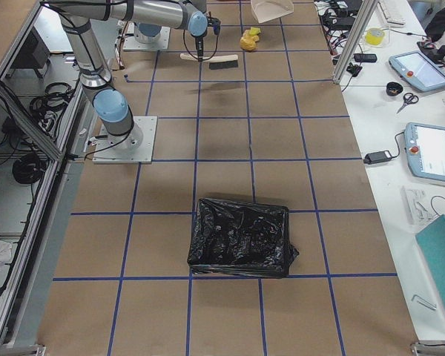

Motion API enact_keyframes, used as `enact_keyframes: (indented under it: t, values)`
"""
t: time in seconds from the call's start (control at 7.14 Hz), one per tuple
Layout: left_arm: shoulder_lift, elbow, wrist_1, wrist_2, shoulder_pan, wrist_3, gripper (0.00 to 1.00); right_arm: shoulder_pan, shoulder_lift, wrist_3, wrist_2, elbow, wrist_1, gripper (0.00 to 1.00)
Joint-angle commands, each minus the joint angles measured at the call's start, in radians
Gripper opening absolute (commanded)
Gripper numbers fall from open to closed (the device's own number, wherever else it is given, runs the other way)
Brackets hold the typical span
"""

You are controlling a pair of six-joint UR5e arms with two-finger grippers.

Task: Sweep and dump trash in nearest bin
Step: 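Lower dustpan beside trash with left gripper while right gripper brings brush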

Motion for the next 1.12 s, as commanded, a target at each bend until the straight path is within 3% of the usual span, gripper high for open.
enact_keyframes:
  t: [0.0, 0.42, 0.98]
  values:
    - [-0.025, -0.055, 0.202, 0.083, 0.05, 0.314, 0.0, -0.026, 0.004, 0.004, -0.014, -0.057, 0.04, 0.0]
    - [-0.08, -0.136, 0.387, 0.077, 0.064, 0.503, 0.0, -0.033, 0.103, 0.063, -0.008, -0.144, 0.065, 0.0]
    - [-0.137, -0.141, 0.412, 0.083, 0.064, 0.548, 0.0, 0.042, 0.355, 0.197, 0.043, -0.477, 0.157, 0.0]
